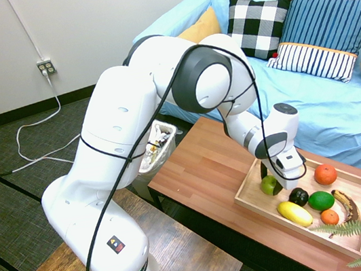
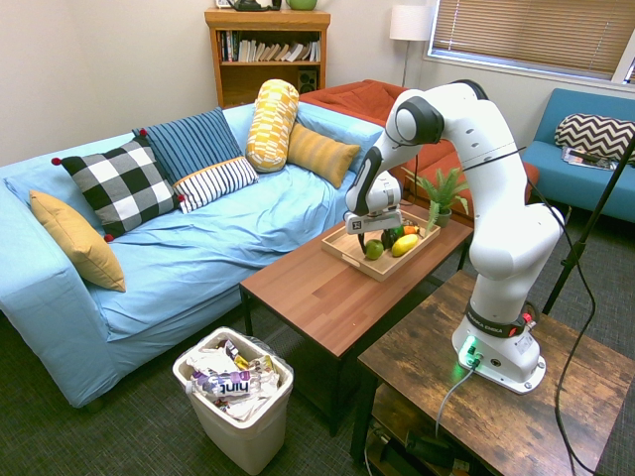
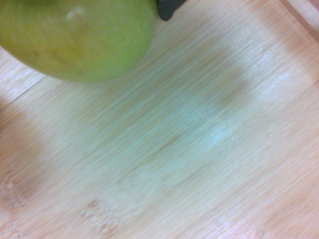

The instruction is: Put the apple in the tray

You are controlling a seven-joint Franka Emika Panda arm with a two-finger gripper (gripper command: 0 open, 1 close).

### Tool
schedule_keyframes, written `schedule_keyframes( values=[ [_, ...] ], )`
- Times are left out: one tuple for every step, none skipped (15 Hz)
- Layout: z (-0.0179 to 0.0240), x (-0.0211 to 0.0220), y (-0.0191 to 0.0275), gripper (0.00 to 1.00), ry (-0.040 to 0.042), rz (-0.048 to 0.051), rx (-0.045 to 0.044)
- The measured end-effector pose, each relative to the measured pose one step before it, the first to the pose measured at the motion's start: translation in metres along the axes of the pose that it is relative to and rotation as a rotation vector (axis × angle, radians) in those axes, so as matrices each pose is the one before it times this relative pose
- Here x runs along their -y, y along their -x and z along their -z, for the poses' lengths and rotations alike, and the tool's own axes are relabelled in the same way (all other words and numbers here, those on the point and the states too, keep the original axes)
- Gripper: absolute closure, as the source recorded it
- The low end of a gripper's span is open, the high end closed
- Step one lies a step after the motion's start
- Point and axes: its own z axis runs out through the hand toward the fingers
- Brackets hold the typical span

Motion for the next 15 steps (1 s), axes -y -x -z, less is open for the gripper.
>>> schedule_keyframes(
  values=[
    [-0.00359, -0.00007, 0.00535, 0.0, 0.00386, 0.00272, 0.0096],
    [-0.00359, 0.00003, 0.00471, 0.0, 0.00283, 0.00225, 0.00732],
    [-0.00199, 0.00013, 0.00225, 0.0, 0.00113, 0.00266, 0.00404],
    [-0.00093, -0.00031, 0.00016, 0.0, 0.0007, 0.0025, 0.00186],
    [-0.0005, -0.00018, 0.00022, 0.0, 0.00022, 0.00235, 0.00143],
    [-0.00011, -0.00011, 0.00006, 0.0, -0.00085, 0.00049, 0.00184],
    [0.0, 0.00014, 0.00034, 0.0, -0.00154, 0.00073, 0.00238],
    [0.00005, 0.00008, 0.00015, 0.0, -0.00056, 0.00275, 0.00067],
    [0.00044, 0.00019, 0.00011, 0.0, -0.00094, 0.00191, 0.00007],
    [0.00168, 0.00033, -0.0003, 0.0, -0.00311, 0.00103, -0.00031],
    [0.00373, 0.0003, -0.00111, 0.0, -0.00571, -0.00011, -0.00217],
    [0.00552, -0.00103, -0.00239, 0.0, -0.00676, -0.0024, -0.00346],
    [0.00632, -0.00281, -0.00333, 0.0, -0.00601, -0.0049, -0.00375],
    [0.00729, -0.00484, -0.00357, 0.0, -0.00346, -0.00709, -0.00351],
    [0.00849, -0.00513, -0.00309, 0.0, -0.00346, -0.00524, -0.00541]
  ],
)
